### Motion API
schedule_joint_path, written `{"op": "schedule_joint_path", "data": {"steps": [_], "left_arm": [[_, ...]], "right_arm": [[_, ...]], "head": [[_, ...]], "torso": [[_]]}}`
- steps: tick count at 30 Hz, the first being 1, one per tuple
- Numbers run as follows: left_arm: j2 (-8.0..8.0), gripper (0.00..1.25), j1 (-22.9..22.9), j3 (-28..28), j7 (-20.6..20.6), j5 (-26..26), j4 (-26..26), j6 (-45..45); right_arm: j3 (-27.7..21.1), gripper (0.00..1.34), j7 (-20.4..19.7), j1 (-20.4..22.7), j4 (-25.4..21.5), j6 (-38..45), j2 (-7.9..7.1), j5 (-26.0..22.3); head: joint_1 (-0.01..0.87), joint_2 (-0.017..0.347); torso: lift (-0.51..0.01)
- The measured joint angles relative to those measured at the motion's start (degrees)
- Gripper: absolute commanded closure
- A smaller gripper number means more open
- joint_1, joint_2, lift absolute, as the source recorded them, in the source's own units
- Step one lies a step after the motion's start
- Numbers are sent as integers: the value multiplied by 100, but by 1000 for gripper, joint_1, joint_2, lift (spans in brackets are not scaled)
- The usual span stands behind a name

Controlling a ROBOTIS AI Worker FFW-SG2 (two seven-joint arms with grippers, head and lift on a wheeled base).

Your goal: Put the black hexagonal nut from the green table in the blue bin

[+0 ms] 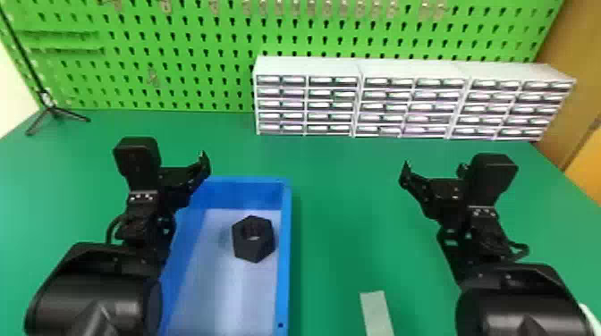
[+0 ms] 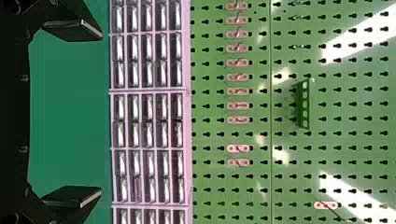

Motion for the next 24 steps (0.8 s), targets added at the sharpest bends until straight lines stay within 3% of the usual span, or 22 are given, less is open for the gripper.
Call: {"op": "schedule_joint_path", "data": {"steps": [24], "left_arm": [[0,170,-12,8,-1,65,-47,4]], "right_arm": [[58,134,0,1,0,0,-30,-3]], "head": [[683,28]], "torso": [[-96]]}}
